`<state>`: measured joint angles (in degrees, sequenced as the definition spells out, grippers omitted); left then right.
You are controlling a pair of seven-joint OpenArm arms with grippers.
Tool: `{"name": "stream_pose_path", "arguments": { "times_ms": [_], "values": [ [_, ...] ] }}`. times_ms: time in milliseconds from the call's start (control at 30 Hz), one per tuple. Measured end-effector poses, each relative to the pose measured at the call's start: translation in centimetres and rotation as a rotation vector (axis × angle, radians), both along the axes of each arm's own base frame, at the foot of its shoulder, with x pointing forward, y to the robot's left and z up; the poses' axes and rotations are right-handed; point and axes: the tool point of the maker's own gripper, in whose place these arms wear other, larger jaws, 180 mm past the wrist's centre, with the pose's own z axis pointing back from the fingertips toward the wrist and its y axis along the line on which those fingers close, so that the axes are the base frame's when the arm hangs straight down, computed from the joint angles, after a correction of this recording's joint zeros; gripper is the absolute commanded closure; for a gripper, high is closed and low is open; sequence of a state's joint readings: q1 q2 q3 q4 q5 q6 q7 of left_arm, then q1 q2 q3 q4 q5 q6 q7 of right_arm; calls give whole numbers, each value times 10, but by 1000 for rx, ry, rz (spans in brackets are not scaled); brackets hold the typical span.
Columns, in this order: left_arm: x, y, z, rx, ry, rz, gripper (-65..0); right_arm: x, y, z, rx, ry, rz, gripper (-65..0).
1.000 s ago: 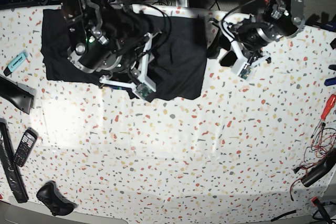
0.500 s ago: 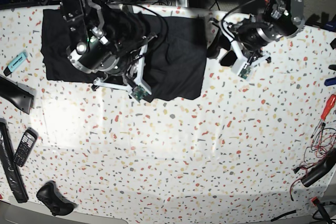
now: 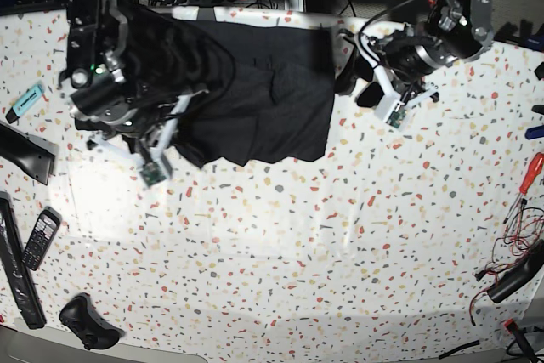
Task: Fold the T-shirt properly
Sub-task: 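Grasp the folded edge with the right gripper and pull it outward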
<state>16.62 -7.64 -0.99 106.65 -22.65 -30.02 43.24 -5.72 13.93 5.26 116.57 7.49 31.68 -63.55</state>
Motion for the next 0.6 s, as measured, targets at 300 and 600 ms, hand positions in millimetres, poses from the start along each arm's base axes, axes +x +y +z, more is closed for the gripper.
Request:
{"name": "stream_pose_path", "arguments": {
  "times_ms": [300,600],
  "values": [
    [0,0,0,0,0,0,-245,4,-73,21,17,-67,-247,0],
    [0,0,0,0,0,0,-245,4,-55,39,286,-104,-211,-83]
  ]
}}
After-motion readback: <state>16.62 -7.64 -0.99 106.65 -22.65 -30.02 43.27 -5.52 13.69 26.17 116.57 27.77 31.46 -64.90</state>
